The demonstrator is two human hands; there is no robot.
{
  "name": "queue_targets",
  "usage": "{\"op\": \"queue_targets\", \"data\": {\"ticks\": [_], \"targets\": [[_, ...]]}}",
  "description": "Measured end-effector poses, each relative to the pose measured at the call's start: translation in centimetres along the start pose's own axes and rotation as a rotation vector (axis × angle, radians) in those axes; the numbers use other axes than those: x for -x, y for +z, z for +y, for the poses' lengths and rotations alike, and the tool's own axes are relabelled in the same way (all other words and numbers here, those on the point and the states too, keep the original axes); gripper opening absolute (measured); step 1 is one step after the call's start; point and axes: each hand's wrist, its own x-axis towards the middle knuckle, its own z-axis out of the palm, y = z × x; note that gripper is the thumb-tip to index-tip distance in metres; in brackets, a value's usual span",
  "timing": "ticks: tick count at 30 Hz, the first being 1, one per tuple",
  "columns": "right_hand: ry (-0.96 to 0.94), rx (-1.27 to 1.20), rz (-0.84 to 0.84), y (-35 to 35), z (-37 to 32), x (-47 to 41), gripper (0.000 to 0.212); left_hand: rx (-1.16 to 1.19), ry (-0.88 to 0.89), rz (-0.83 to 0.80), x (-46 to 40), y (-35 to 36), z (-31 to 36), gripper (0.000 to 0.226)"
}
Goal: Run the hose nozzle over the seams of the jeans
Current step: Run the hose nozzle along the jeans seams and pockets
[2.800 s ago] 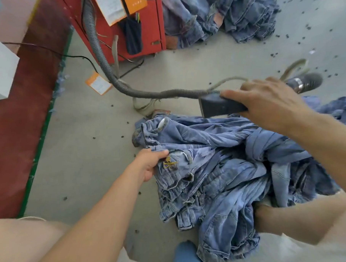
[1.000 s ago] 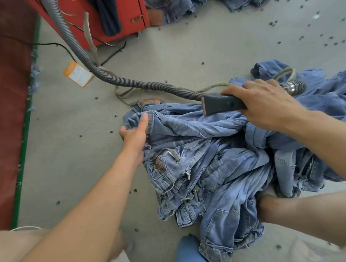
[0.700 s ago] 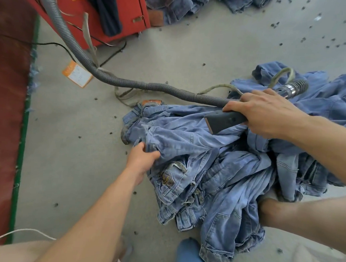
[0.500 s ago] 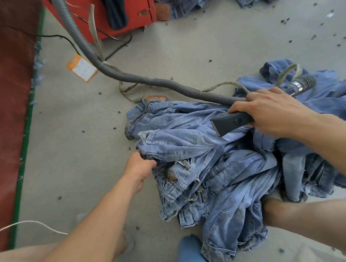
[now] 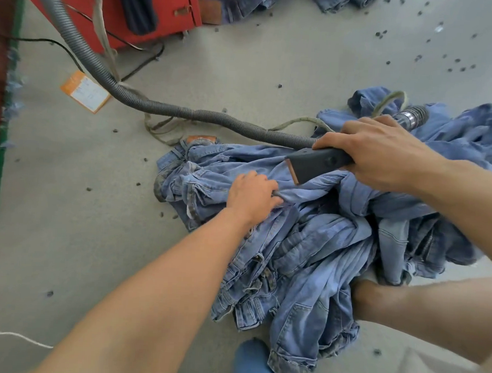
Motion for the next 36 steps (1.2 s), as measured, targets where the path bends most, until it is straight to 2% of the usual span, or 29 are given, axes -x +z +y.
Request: {"op": "queue_targets", "data": {"ticks": [2,5,7,9,12,15,22,27,31,36], "targets": [[0.002,-0.009,-0.017,-0.2,0.4,0.1,0.047,0.253,-0.045,-0.005,-1.0,-0.9,-0.9,0.031],[0.022,-0.071,-0.037,-1.0,1.6,0.4,0.051,0.879,-0.161,0.007,-1.1,-3.9,-2.1,0.043],[0.042,-0.144,-0.003,-1.6,2.4,0.8,0.05,1.256,-0.213,-0.051,-0.3,-5.6,-1.9,0.041],[0.067,-0.196,0.032,-2.1,3.5,1.0,0.047,1.494,-0.314,-0.109,0.6,-5.6,-1.5,0.038],[0.076,-0.161,0.029,-2.4,4.0,1.7,0.043,1.69,-0.52,-0.137,1.5,-4.6,-1.3,0.036],[0.08,-0.089,-0.008,-2.0,3.5,2.4,0.046,1.785,-0.544,-0.141,1.9,-4.0,-1.2,0.039],[-0.028,-0.065,-0.029,-1.9,-1.1,0.7,0.045,1.789,-0.539,-0.065,2.7,-4.6,0.3,0.056],[-0.095,-0.145,-0.002,-3.0,-4.0,0.2,0.043,1.678,-0.468,-0.008,3.4,-4.9,0.2,0.037],[0.038,-0.247,0.01,-3.6,-1.8,0.7,0.044,1.591,-0.466,-0.042,3.9,-6.0,0.2,0.031],[-0.011,-0.006,-0.026,-3.4,-2.0,1.8,0.036,1.561,-0.429,-0.087,3.9,-6.2,-0.3,0.026]]}}
